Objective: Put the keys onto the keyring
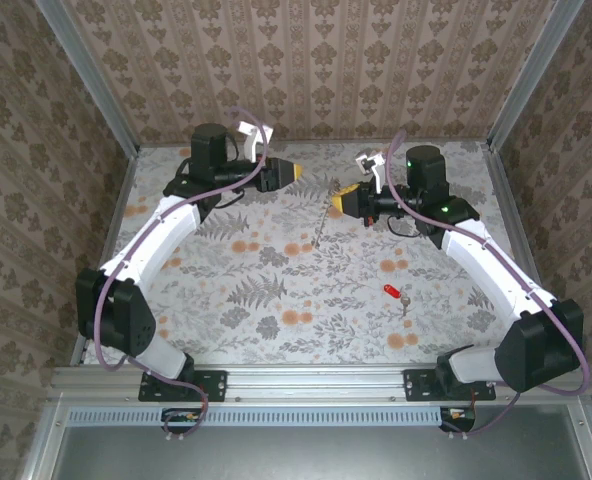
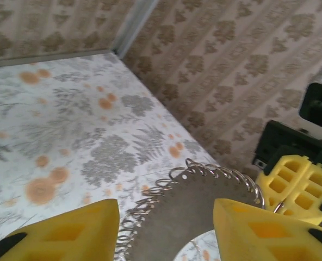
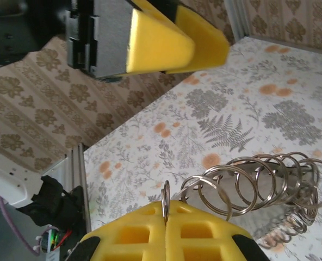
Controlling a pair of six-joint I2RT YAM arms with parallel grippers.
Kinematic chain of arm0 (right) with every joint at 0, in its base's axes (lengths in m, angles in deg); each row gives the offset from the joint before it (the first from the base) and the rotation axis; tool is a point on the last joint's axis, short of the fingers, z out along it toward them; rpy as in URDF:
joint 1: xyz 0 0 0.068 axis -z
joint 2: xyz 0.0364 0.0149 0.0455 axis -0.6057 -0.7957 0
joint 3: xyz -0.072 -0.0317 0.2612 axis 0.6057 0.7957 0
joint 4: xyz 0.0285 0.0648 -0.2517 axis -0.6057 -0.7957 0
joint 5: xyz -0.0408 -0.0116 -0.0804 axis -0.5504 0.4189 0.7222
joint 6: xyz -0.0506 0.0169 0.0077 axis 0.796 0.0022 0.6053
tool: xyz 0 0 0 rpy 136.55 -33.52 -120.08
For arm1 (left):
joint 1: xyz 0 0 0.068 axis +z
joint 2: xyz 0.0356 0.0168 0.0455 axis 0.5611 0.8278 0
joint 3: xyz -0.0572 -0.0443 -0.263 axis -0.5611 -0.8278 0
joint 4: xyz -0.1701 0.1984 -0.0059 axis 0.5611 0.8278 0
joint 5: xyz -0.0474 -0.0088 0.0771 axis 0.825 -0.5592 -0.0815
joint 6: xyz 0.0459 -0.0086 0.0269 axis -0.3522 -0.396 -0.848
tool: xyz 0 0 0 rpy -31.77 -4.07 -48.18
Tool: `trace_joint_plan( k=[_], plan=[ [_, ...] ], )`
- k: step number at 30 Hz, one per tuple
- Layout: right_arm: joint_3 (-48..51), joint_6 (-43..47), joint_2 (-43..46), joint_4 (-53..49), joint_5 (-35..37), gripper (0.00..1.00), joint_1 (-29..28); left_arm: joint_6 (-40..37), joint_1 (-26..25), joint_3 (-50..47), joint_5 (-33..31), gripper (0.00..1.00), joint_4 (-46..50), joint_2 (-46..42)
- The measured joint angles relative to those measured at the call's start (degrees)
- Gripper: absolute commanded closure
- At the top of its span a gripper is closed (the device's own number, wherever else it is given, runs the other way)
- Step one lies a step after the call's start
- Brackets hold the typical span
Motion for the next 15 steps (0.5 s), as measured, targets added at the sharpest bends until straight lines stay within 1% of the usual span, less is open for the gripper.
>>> trace_joint_plan(
  k=[5,8,12,15],
  plan=[
    [-0.63,-0.42,-0.59,1.66,-1.57,1.0,0.04,0.37,-1.25,1.31,6.91,0.63,-1.79,1.62],
    [-0.83,-0.72,-1.01,2.08,-1.95,1.0,0.15,0.37,-3.23,1.31,9.68,0.66,-2.16,1.66],
    [-0.85,-1.33,-1.55,2.45,-2.58,1.0,0.26,0.35,-6.19,1.31,11.74,0.65,-2.32,1.66],
    [-0.85,-1.49,-1.62,2.47,-2.95,1.0,0.26,0.37,-6.8,1.27,12.13,0.63,-2.75,1.66]
  ],
)
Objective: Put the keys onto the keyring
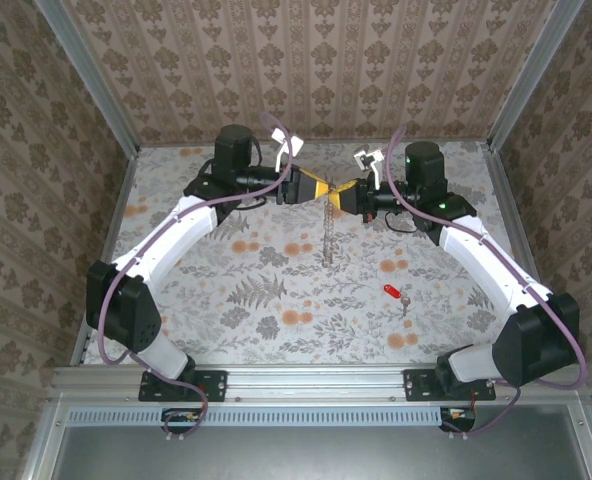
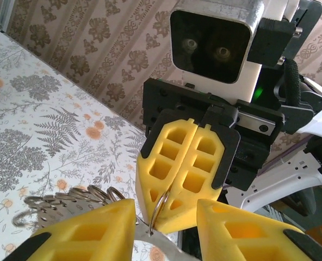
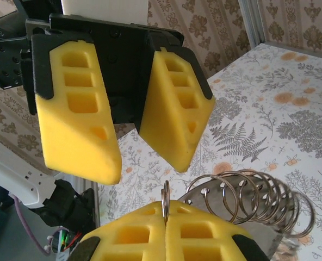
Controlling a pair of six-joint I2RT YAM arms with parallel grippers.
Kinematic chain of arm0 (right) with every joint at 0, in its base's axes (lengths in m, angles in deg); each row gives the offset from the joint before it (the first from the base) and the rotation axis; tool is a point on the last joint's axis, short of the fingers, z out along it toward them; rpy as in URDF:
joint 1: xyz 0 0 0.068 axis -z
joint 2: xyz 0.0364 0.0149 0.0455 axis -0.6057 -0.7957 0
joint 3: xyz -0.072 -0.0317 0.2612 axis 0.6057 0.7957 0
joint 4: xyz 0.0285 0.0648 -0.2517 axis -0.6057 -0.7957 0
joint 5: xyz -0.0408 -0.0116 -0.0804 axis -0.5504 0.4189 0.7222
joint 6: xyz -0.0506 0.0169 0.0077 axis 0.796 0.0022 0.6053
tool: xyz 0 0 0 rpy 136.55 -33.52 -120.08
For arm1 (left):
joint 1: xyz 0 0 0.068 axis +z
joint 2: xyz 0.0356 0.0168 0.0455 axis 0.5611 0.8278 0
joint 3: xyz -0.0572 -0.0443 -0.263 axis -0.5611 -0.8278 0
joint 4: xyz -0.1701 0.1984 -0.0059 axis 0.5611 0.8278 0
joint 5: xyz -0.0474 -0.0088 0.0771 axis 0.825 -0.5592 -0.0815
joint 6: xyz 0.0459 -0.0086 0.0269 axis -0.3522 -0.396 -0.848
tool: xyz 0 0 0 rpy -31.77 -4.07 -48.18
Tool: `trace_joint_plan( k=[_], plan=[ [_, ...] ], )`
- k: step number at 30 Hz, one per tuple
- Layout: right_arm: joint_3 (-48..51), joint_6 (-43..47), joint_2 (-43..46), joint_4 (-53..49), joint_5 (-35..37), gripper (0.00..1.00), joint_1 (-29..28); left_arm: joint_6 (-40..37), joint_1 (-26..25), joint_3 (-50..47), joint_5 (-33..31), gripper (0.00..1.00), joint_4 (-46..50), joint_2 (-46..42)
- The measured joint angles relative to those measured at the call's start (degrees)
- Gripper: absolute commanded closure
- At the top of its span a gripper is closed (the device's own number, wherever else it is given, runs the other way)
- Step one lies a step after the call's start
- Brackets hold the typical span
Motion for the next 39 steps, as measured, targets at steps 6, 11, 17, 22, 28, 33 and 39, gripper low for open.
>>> trace_joint_plan(
  k=[6,11,17,22,28,33,39],
  plan=[
    [0.0,-0.02,-0.02,0.52,0.0,1.0,0.0,0.02,0.07,-0.13,0.0,0.62,-1.55,0.0],
    [0.0,-0.07,-0.02,1.4,-0.22,1.0,0.04,0.02,0.07,-1.11,0.02,0.62,-2.58,0.0],
    [0.0,-0.48,-0.02,2.21,-0.52,1.0,0.04,0.04,0.07,-3.3,0.5,0.62,-3.37,0.0],
    [0.0,-1.22,-0.04,2.8,-1.09,1.0,0.04,0.22,0.0,-3.96,1.07,0.62,-4.28,0.0],
    [0.0,-1.55,-0.09,2.99,-1.49,1.0,0.04,0.83,-0.11,-3.98,1.29,0.62,-6.54,0.0],
    [0.0,-1.75,-0.11,3.04,-1.68,1.0,0.09,1.86,-0.46,-4.09,1.53,0.66,-8.55,0.0],
    [0.0,-2.29,-0.11,3.45,-2.16,1.0,0.26,2.25,-0.92,-4.09,1.86,0.76,-9.25,0.0]
  ],
)
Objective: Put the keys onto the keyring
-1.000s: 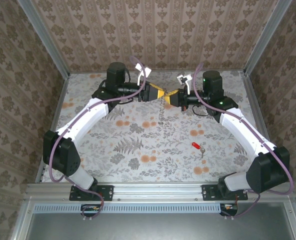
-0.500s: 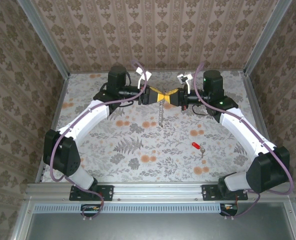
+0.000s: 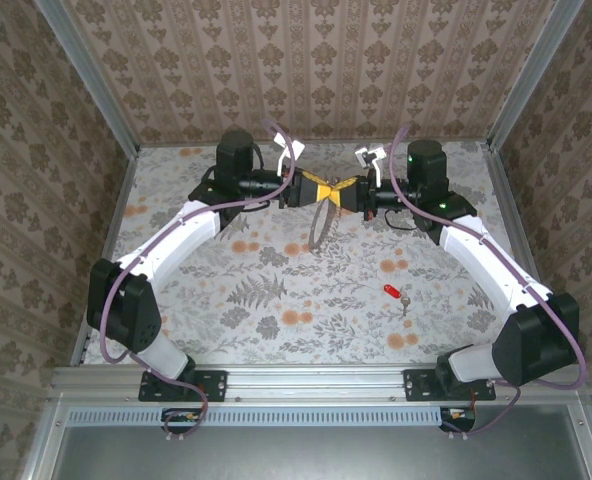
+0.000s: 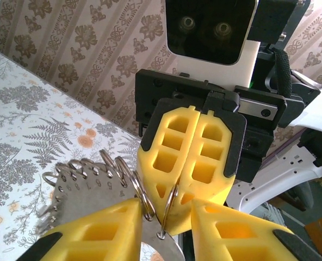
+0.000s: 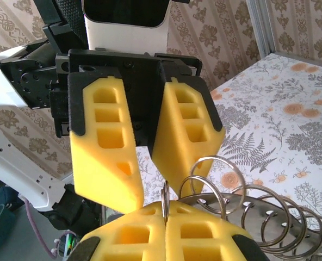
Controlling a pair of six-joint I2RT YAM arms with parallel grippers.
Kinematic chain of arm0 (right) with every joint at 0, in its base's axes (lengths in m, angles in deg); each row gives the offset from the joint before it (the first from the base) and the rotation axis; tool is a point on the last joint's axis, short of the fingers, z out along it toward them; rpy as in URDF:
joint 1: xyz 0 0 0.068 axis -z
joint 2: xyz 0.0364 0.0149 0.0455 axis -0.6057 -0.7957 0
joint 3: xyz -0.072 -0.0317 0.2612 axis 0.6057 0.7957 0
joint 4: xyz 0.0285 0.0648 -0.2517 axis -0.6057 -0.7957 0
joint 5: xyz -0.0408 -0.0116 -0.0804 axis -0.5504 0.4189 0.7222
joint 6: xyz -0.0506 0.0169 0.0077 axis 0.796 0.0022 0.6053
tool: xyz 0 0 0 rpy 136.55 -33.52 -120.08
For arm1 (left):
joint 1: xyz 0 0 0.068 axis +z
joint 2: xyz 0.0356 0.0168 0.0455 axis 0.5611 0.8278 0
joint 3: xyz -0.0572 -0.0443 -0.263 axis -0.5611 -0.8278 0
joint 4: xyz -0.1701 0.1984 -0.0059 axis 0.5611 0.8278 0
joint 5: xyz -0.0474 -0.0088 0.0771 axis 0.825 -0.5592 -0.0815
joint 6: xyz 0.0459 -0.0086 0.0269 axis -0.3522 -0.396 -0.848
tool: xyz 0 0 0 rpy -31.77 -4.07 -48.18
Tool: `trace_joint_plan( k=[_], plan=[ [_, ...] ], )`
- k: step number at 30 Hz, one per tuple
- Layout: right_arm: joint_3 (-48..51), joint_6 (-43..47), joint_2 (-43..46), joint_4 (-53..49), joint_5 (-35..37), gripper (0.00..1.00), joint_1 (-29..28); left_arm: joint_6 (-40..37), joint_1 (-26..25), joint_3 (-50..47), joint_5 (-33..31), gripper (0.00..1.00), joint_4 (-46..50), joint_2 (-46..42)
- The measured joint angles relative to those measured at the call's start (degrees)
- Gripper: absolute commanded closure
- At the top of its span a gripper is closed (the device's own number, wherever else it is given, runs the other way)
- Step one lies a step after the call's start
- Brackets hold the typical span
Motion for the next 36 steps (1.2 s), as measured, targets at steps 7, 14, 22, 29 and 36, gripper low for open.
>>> trace_joint_plan(
  k=[7,14,22,29,36],
  plan=[
    [0.0,-0.52,0.0,-0.02,-0.81,1.0,0.17,-0.07,-0.02,-0.15,-0.02,0.9,-0.11,0.0],
    [0.02,-1.81,-0.11,0.28,-0.92,0.67,0.46,-1.49,0.13,-0.55,-1.92,1.0,0.2,-0.02],
    [1.33,-6.14,0.42,5.44,0.61,0.69,1.73,-2.47,-0.63,-2.8,-2.82,1.0,0.24,-0.13],
    [4.2,-8.79,1.86,8.72,1.7,0.57,2.27,-2.16,-0.68,-4.48,-3.8,1.0,-2.84,-0.26],
    [8.85,-12.07,2.01,13.27,2.03,0.54,4.35,-2.25,-0.68,-5.51,-4.11,1.0,-3.13,-1.99]
  ],
)
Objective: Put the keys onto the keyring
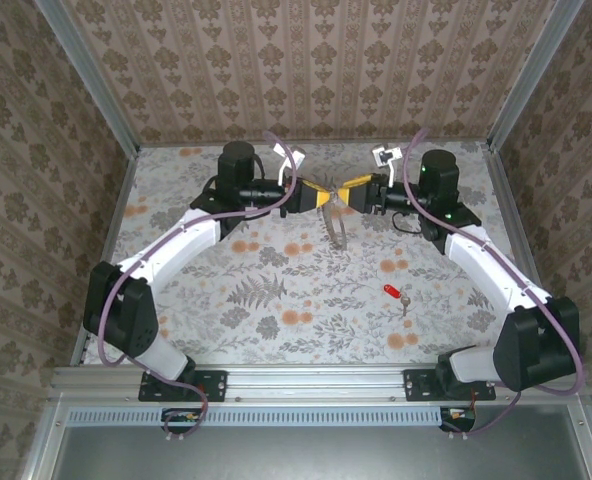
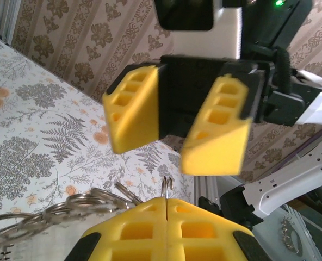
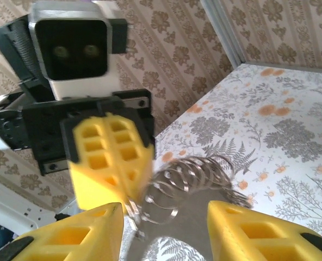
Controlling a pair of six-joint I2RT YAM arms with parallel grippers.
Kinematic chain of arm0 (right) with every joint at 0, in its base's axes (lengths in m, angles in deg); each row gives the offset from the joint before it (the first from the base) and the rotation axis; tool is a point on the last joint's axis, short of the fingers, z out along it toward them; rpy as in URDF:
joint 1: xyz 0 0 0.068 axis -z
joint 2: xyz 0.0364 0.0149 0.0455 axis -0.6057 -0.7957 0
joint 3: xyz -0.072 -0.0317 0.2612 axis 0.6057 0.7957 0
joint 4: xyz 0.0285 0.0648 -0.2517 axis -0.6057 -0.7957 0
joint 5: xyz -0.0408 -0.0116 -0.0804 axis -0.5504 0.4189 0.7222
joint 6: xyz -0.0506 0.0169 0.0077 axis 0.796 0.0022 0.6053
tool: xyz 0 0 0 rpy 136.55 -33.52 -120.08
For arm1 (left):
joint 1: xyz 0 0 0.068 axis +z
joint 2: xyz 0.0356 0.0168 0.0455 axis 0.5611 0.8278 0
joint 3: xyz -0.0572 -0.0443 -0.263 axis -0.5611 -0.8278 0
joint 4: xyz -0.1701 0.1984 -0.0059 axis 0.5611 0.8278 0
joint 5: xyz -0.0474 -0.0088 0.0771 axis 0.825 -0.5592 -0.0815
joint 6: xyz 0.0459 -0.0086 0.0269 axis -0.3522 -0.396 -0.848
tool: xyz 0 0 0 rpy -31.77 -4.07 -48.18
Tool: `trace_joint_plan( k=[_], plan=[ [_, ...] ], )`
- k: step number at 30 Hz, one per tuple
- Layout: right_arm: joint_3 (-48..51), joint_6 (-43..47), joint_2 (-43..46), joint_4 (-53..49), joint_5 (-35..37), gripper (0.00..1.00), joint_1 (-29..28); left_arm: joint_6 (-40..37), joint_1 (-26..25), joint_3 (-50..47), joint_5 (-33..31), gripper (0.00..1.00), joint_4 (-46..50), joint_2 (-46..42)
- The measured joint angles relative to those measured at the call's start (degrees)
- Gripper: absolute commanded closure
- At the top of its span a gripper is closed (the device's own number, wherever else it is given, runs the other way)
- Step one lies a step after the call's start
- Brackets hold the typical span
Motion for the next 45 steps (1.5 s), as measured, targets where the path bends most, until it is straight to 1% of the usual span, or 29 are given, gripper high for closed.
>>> trace_joint_plan(
  k=[11,26,31,33,35,38,39,44,45],
  plan=[
    [2.29,-5.62,-0.28,8.72,-3.3,0.55,0.31,-0.26,0.0,0.0,0.0,1.0,0.04,-0.37],
    [4.22,-6.75,-0.26,9.9,-4.31,0.62,-1.46,-0.26,-0.02,0.0,0.0,1.0,0.07,-0.37],
    [4.22,-6.8,-0.24,9.9,-4.31,0.69,-1.99,-0.26,-0.02,0.0,0.0,1.0,0.07,-0.37],
    [4.22,-6.78,-0.24,9.9,-4.31,0.74,-2.27,-0.26,-0.02,0.0,0.0,1.0,0.07,-0.37],
    [4.22,-6.95,-0.24,9.9,-4.31,0.8,-2.51,-0.26,-0.02,0.0,0.0,1.0,0.07,-0.37],
    [4.22,-6.93,-0.24,9.99,-4.28,0.96,-2.8,-0.26,-0.02,0.0,0.0,1.0,0.24,-0.37],
    [4.22,-6.97,-0.22,10.01,-4.35,1.0,-2.78,-0.28,0.0,0.0,-0.2,1.0,0.24,-0.37],
    [4.22,-6.45,-0.09,9.88,-4.13,1.0,-2.82,-0.28,0.0,0.0,-0.72,1.0,0.48,-0.37],
    [4.22,-6.14,0.0,9.57,-3.96,1.0,-2.84,-0.28,0.0,0.0,-1.05,0.93,0.68,-0.37]
  ],
)
